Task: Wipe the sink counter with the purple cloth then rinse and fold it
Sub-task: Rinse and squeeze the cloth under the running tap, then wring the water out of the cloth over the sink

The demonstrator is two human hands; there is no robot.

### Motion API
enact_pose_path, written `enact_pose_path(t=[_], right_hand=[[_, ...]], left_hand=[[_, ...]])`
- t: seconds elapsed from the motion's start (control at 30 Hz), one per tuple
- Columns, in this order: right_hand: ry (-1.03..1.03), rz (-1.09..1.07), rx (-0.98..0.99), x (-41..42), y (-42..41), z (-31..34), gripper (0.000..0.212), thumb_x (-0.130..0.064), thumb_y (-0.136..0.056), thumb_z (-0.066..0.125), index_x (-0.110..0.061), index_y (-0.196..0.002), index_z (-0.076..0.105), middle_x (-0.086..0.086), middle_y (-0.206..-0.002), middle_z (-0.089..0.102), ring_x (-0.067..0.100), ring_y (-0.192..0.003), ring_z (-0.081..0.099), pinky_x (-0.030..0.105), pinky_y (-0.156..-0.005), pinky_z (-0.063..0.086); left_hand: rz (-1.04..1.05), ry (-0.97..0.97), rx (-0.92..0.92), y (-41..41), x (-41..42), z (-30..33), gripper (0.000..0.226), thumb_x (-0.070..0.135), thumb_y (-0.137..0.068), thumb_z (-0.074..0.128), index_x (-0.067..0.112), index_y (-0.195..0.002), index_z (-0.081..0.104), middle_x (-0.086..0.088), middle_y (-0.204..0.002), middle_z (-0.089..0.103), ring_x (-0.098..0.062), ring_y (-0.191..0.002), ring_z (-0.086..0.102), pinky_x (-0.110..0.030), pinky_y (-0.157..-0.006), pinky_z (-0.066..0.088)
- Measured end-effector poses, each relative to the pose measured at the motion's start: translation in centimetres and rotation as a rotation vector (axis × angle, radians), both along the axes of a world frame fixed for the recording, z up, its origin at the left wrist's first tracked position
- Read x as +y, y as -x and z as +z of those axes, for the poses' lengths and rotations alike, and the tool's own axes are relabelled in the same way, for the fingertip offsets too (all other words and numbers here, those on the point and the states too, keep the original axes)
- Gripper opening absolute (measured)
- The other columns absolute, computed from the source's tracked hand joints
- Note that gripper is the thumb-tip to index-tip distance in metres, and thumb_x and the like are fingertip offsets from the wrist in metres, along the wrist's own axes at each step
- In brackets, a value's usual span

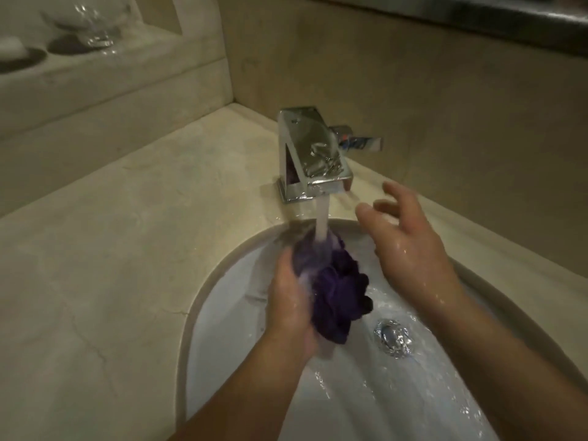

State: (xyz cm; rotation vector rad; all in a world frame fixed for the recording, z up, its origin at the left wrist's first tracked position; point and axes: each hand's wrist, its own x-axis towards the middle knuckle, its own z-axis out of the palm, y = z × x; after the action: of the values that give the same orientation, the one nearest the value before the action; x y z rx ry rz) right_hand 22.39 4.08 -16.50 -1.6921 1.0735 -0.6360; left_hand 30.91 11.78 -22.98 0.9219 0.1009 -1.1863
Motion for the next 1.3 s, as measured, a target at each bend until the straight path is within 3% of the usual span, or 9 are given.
enact_pose_path(t=[0.13,0.33,0.57,0.7,0.77,0.93,1.03,1.17,1.3], right_hand=[[-0.042,0.006,-0.056,-2.8,-2.7,3.2,0.074,-0.027,-0.094,0.059,-0.034,-0.159,0.022,-0.009,-0.163,0.03,0.02,-0.144,0.038,0.051,-0.116,0.036],[-0.079,-0.017,-0.074,-3.3,-3.3,4.2,0.059,-0.016,-0.091,0.056,-0.029,-0.147,0.047,-0.006,-0.145,0.052,0.02,-0.134,0.049,0.051,-0.114,0.038],[-0.123,0.065,-0.093,-0.7,-2.3,4.6,0.064,-0.046,-0.091,0.052,-0.039,-0.152,0.037,-0.016,-0.152,0.046,0.011,-0.139,0.044,0.049,-0.117,0.034],[-0.136,-0.111,0.027,2.5,0.6,3.0,0.068,-0.063,-0.093,0.053,-0.049,-0.154,0.026,-0.013,-0.158,0.038,0.013,-0.141,0.04,0.04,-0.112,0.033],[-0.34,-0.212,0.058,5.3,2.9,1.7,0.08,-0.075,-0.079,0.054,-0.052,-0.151,0.027,-0.007,-0.155,0.043,0.02,-0.134,0.048,0.046,-0.108,0.04],[-0.781,-0.366,-0.179,10.3,6.3,2.3,0.074,-0.079,-0.062,0.063,-0.05,-0.13,0.054,-0.011,-0.117,0.072,0.022,-0.104,0.071,0.049,-0.078,0.061],[-0.822,-0.413,-0.341,10.0,7.4,4.9,0.068,-0.076,-0.062,0.065,-0.041,-0.12,0.067,-0.001,-0.116,0.075,0.027,-0.1,0.074,0.046,-0.079,0.059],[-0.834,-0.469,-0.51,9.6,8.3,9.6,0.062,-0.069,-0.071,0.071,-0.029,-0.117,0.071,0.005,-0.113,0.075,0.026,-0.096,0.071,0.043,-0.08,0.053],[-0.707,-0.595,-0.648,10.5,8.6,14.6,0.04,-0.038,-0.069,0.079,-0.029,-0.107,0.073,0.011,-0.11,0.075,0.037,-0.101,0.072,0.06,-0.091,0.053]], left_hand=[[-0.043,0.123,0.136,0.0,0.2,0.5,0.045,0.057,-0.084,0.06,0.015,-0.096,0.071,-0.009,-0.084,0.06,-0.028,-0.068,0.059,-0.033,-0.062,0.045],[-0.02,0.023,0.079,0.3,0.9,-0.1,0.057,0.055,-0.085,0.063,0.005,-0.111,0.071,-0.017,-0.099,0.062,-0.038,-0.09,0.059,-0.046,-0.076,0.048],[0.053,-0.099,0.034,0.5,1.3,-0.1,0.051,0.051,-0.092,0.053,0.009,-0.113,0.074,-0.024,-0.11,0.073,-0.048,-0.101,0.069,-0.064,-0.09,0.054],[-0.018,-0.088,-0.039,1.4,1.4,0.7,0.044,0.044,-0.094,0.051,0.011,-0.095,0.08,-0.017,-0.102,0.076,-0.038,-0.094,0.073,-0.053,-0.089,0.057],[-0.045,-0.087,-0.086,1.9,1.7,0.9,0.043,0.044,-0.092,0.054,0.01,-0.103,0.076,-0.02,-0.108,0.074,-0.037,-0.101,0.071,-0.056,-0.097,0.054],[-0.211,0.019,-0.339,4.2,3.0,3.4,0.031,0.022,-0.095,0.051,0.03,-0.119,0.069,-0.008,-0.112,0.075,-0.031,-0.105,0.071,-0.047,-0.089,0.058],[-0.393,0.118,-0.447,5.3,3.6,7.2,0.043,0.018,-0.075,0.054,0.024,-0.114,0.073,-0.012,-0.112,0.074,-0.033,-0.107,0.069,-0.041,-0.085,0.059],[-0.605,0.098,-0.578,5.6,2.8,14.2,0.054,0.012,-0.06,0.051,0.02,-0.108,0.074,-0.015,-0.11,0.073,-0.037,-0.11,0.066,-0.06,-0.099,0.051],[-0.699,0.047,-0.498,6.2,2.8,22.2,0.029,0.021,-0.084,0.063,0.018,-0.109,0.075,-0.006,-0.111,0.075,-0.023,-0.105,0.071,-0.042,-0.098,0.054]])
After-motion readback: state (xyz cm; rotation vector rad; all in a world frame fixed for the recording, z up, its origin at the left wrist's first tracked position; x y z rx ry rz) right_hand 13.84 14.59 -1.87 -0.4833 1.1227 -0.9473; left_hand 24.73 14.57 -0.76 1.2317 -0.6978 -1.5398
